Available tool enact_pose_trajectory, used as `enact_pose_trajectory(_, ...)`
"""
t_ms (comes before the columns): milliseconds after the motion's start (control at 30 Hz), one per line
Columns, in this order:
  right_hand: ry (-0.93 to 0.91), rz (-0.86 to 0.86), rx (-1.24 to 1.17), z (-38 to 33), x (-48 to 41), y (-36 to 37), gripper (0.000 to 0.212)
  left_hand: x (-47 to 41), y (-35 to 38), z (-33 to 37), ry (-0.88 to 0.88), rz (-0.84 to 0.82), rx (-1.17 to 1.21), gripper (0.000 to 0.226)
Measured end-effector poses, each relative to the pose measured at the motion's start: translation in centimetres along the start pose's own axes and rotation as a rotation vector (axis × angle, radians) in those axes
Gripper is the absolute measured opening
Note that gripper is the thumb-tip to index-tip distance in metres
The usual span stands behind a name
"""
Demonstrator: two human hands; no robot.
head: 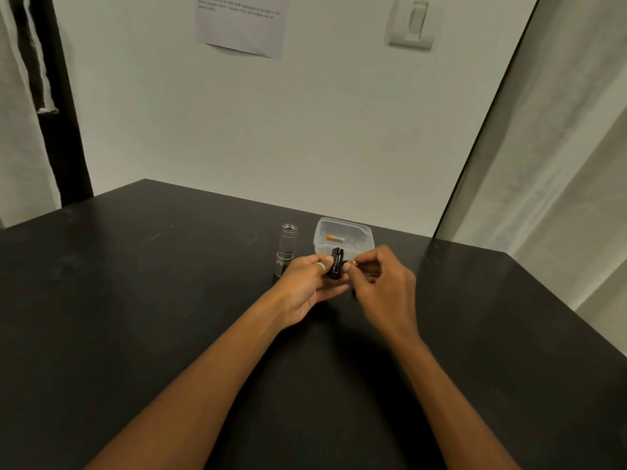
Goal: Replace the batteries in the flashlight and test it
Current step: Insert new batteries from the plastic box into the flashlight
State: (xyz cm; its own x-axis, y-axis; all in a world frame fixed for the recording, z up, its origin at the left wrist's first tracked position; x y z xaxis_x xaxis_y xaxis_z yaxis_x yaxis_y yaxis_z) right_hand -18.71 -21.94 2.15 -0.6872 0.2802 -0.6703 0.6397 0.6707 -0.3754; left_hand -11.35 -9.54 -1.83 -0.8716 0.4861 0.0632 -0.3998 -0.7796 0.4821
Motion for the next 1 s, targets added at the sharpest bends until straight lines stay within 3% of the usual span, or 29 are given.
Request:
enact_pose_trajectory(133, -0.129, 0.003, 0.079, -0.8, 0.1, 0.3, 0.012, -0.1, -0.1, -0.1, 0.008, -0.001, -0.008, 0.027)
enact_pose_trajectory(467, -0.248, -0.069, 0.242, -1.2, 0.5, 0.8, 0.011, -0.3, -0.3, -0.2, 0.011, -0.018, -0.059, 0.025)
enact_pose_trajectory(767, -0.265, -0.107, 0.273, -1.0, 0.5, 1.1, 0.010, -0.5, -0.4, -0.3, 0.016, -0.037, -0.073, 0.023)
enact_pose_trajectory(1000, -0.156, -0.117, 0.138, -0.5, 0.1, 1.0, 0.010, -0.4, -0.2, -0.3, 0.016, -0.053, -0.043, 0.023)
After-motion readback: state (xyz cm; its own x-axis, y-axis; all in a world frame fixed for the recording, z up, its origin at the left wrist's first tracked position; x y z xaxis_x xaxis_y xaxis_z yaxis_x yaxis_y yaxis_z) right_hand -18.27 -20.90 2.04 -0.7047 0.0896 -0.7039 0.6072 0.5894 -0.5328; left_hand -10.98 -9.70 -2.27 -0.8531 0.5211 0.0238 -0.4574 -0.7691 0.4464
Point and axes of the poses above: each hand's wrist, its own x-axis away from the middle knuckle, its own y-axis out of the palm, z = x × y, the point moved 5 cm from there along -x, towards the middle knuckle, and after that the axes turned 1 degree about x, right-handed, at the moved point
